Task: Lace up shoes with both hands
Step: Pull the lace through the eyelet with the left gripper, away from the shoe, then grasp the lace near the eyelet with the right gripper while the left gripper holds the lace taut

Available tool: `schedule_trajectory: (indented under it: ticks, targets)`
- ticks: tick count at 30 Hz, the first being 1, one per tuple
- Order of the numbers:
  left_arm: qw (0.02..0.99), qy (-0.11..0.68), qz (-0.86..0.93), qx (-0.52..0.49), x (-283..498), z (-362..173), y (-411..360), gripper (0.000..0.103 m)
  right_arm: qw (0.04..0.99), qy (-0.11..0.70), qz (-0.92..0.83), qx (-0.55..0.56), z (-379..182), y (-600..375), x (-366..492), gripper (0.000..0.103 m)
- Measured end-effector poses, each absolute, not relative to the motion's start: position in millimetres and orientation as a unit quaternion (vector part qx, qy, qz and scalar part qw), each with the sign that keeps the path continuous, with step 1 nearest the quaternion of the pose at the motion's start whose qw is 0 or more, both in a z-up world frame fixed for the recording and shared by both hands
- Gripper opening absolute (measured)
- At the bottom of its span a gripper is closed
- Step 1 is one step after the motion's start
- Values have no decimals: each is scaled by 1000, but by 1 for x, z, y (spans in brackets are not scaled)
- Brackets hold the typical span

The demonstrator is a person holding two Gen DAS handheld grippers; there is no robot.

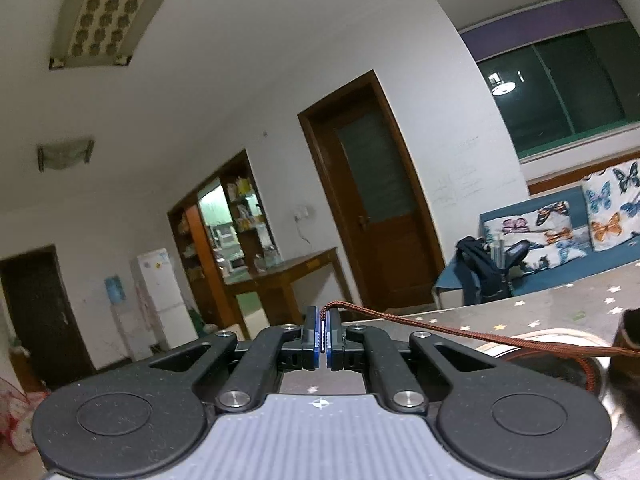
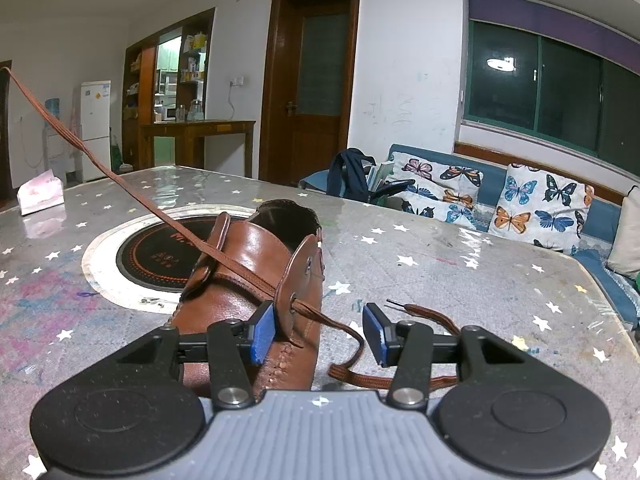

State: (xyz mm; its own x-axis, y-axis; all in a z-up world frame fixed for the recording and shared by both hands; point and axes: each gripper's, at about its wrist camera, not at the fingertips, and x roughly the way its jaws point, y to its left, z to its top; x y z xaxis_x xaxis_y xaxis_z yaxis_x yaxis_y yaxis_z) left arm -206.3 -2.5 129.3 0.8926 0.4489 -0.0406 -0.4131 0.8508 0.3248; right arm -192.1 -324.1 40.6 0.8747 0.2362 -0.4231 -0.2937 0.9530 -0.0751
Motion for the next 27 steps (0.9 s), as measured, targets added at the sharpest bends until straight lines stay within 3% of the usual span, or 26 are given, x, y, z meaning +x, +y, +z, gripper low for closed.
schedule_trajectory:
  ticks: [10,15,21,25,27]
  targets:
    - [960,74,215,162,-200,121,1,3,954,239,173,-52,42,-344,-192,46]
    - [960,82,219,152,-197,119,6,4,942,270,167,-110,32,-366,-193,45]
    - [959,86,221,155,-196,118,4,4,927,249,190,-206,17,-351,-179,44]
    - [958,85,225,155,-196,121,5,5,914,254,199,-244,5,-343,-168,8]
    - [958,85,226,155,-195,122,6,5,920,252,182,-239,9,-350,-166,5]
